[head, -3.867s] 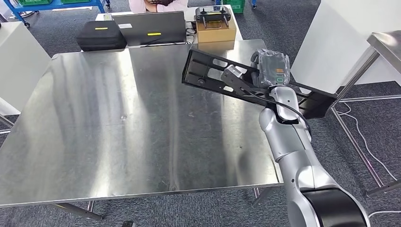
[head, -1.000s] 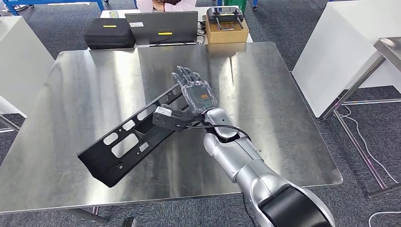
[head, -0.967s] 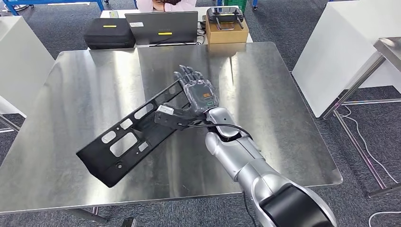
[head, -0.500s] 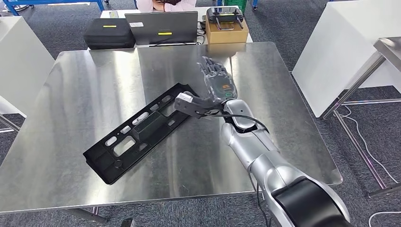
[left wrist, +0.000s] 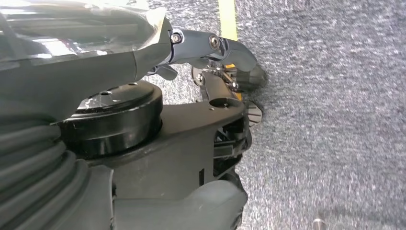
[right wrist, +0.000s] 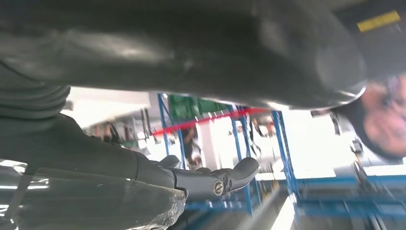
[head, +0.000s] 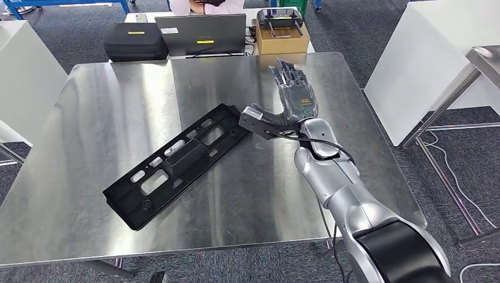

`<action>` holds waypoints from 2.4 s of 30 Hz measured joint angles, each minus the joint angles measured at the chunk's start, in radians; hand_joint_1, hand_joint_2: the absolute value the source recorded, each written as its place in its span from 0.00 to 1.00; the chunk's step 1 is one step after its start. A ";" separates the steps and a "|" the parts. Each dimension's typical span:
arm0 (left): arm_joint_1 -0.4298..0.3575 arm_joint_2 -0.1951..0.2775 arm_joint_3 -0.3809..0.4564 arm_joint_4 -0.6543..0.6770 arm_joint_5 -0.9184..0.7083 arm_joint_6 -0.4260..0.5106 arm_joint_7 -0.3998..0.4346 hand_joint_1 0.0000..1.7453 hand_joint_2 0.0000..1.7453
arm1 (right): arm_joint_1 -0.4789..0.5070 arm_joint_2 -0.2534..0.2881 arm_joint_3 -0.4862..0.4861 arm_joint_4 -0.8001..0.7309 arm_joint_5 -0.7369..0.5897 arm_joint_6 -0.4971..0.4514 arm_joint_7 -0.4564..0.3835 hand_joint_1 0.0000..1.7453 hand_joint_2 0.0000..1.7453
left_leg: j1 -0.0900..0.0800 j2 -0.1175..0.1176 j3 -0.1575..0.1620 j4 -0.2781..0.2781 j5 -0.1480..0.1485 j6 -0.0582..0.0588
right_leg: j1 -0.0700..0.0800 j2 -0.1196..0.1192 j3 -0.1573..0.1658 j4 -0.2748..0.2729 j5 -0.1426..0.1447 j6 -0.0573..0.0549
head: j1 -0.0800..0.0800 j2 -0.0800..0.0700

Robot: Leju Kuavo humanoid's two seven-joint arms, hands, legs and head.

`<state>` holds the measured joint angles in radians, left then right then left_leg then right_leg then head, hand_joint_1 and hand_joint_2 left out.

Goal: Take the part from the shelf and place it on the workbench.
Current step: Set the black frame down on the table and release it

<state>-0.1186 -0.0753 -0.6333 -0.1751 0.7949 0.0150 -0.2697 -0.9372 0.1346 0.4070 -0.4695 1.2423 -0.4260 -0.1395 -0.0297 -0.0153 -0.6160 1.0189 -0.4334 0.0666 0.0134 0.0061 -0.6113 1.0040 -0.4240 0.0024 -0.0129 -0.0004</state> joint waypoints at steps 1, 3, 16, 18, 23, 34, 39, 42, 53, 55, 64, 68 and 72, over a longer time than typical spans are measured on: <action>0.000 -0.001 0.003 0.000 0.001 0.008 0.002 0.00 0.00 | 0.015 -0.002 -0.002 -0.034 0.008 -0.003 -0.006 0.00 0.00 | 0.000 0.000 0.000 0.000 0.000 0.000 | 0.000 0.000 0.000 0.000 0.000 0.000 | 0.000 0.000; 0.000 -0.003 0.009 0.000 0.005 0.018 0.004 0.00 0.00 | 0.057 -0.007 -0.005 -0.128 0.022 0.009 -0.011 0.00 0.00 | 0.000 0.000 0.000 0.000 0.000 0.000 | 0.000 0.000 0.000 0.000 0.000 0.000 | 0.000 0.000; 0.012 0.000 0.046 0.000 0.026 0.001 -0.016 0.00 0.00 | 0.451 -0.155 0.006 -0.847 0.009 0.021 -0.027 0.00 0.00 | -0.001 -0.001 0.000 0.000 -0.002 0.000 | 0.000 0.000 0.000 -0.001 0.000 0.000 | 0.000 0.000; 0.013 0.001 0.052 0.000 0.031 0.000 -0.020 0.00 0.00 | 0.498 -0.180 0.014 -0.925 0.004 0.006 -0.030 0.00 0.00 | -0.001 -0.001 0.000 0.000 -0.002 0.000 | -0.001 0.000 0.000 -0.001 0.000 0.000 | 0.000 0.000; 0.013 0.000 0.064 0.000 0.033 0.014 -0.024 0.00 0.00 | 0.595 -0.224 0.033 -1.079 -0.001 -0.022 -0.034 0.00 0.00 | -0.001 -0.001 0.000 0.000 -0.002 0.000 | -0.001 0.000 0.000 -0.001 0.000 0.000 | 0.000 0.000; 0.014 -0.002 0.076 0.000 0.043 0.018 -0.028 0.00 0.00 | 0.669 -0.266 0.050 -1.204 -0.008 -0.054 -0.041 0.00 0.00 | -0.001 -0.001 0.000 0.000 -0.002 0.000 | -0.001 0.000 0.000 -0.001 0.000 0.000 | 0.000 0.000; 0.016 0.000 0.084 0.000 0.051 0.002 -0.028 0.00 0.00 | 0.744 -0.293 0.060 -1.265 -0.014 -0.091 -0.042 0.00 0.00 | -0.001 -0.001 0.000 0.000 -0.003 0.000 | -0.001 0.000 0.000 -0.001 -0.001 0.000 | 0.000 0.000; 0.016 0.001 0.090 0.000 0.052 -0.002 -0.030 0.00 0.00 | 0.780 -0.302 0.064 -1.293 -0.019 -0.116 -0.043 0.00 0.00 | -0.001 -0.001 0.000 0.000 -0.003 0.001 | -0.001 0.000 0.000 -0.001 -0.001 0.000 | 0.000 0.000; 0.019 0.003 0.102 0.000 0.054 -0.003 -0.038 0.00 0.00 | 0.861 -0.301 0.074 -1.341 -0.037 -0.156 -0.061 0.00 0.00 | -0.004 -0.001 0.000 0.000 -0.005 0.002 | -0.004 0.000 0.001 -0.002 0.000 0.001 | 0.000 0.000; 0.019 0.004 0.104 0.000 0.054 -0.003 -0.038 0.00 0.00 | 0.865 -0.297 0.074 -1.341 -0.043 -0.157 -0.066 0.00 0.00 | -0.006 -0.001 0.000 0.000 -0.005 0.003 | -0.005 0.000 0.001 -0.002 0.000 0.001 | 0.000 0.000; 0.018 0.005 0.111 0.000 0.061 -0.003 -0.037 0.00 0.00 | 0.879 -0.282 0.074 -1.347 -0.060 -0.169 -0.076 0.00 0.00 | 0.002 0.004 0.016 -0.024 0.012 0.029 | -0.008 -0.001 -0.037 0.088 -0.054 0.010 | 0.002 0.000; 0.020 0.003 0.112 0.000 0.061 -0.001 -0.035 0.00 0.00 | 0.891 -0.280 0.067 -1.346 -0.072 -0.170 -0.076 0.00 0.00 | 0.003 0.006 0.012 -0.024 0.015 0.029 | -0.019 -0.002 -0.107 0.281 -0.140 0.017 | 0.003 0.000; 0.019 0.001 0.114 0.000 0.062 0.000 -0.033 0.00 0.00 | 0.892 -0.272 0.053 -1.346 -0.083 -0.168 -0.086 0.00 0.00 | 0.002 0.005 0.010 -0.019 0.018 0.016 | -0.028 -0.003 0.040 0.043 -0.070 0.038 | 0.002 0.000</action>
<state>-0.0992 -0.0742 -0.5198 -0.1747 0.8564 0.0152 -0.3031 -0.0453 -0.1370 0.4604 -1.8153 1.1590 -0.5942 -0.2256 -0.0278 -0.0103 -0.6059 1.0000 -0.4154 0.0828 -0.0148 0.0033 -0.5711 1.0474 -0.4940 0.0407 -0.0108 -0.0004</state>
